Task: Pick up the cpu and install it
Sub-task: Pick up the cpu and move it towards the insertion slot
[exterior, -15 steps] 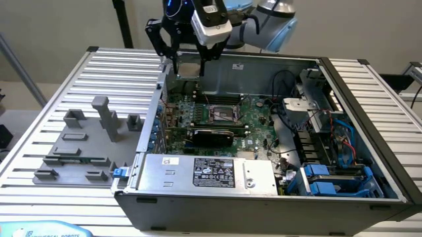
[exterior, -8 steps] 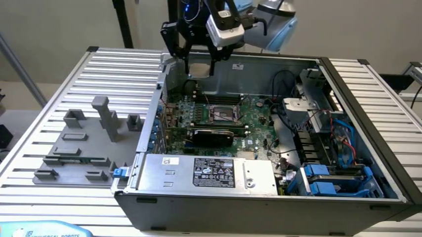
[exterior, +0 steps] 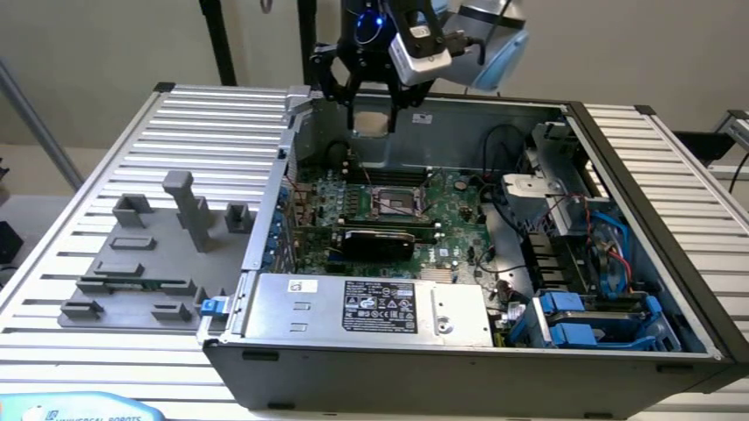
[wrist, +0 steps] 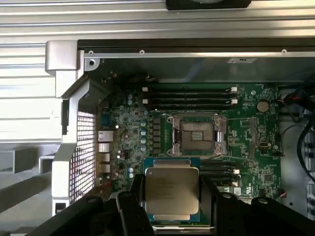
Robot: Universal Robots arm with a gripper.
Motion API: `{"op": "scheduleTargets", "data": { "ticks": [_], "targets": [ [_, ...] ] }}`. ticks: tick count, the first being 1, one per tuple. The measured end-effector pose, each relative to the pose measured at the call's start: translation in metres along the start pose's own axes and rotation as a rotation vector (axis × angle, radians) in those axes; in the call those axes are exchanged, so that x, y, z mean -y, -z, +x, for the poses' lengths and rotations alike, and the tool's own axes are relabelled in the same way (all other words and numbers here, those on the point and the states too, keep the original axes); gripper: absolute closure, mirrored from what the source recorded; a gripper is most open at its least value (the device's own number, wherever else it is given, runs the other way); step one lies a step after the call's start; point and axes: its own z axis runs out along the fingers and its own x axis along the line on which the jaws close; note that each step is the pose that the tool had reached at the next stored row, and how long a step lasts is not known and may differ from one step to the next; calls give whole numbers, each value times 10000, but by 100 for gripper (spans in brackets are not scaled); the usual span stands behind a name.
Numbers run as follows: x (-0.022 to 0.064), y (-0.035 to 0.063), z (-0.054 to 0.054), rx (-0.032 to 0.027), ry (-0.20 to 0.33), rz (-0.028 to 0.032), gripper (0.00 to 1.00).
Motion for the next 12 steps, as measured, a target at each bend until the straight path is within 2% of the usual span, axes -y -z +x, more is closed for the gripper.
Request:
{"op": "scheduleTargets", "data": {
  "ticks": [5, 9, 12],
  "targets": [
    [-152, -109, -151, 0, 0, 0, 45],
    [-261, -194, -312, 0, 0, 0, 45],
    [-308, -254, -411, 0, 1, 3, 45]
  ]
}}
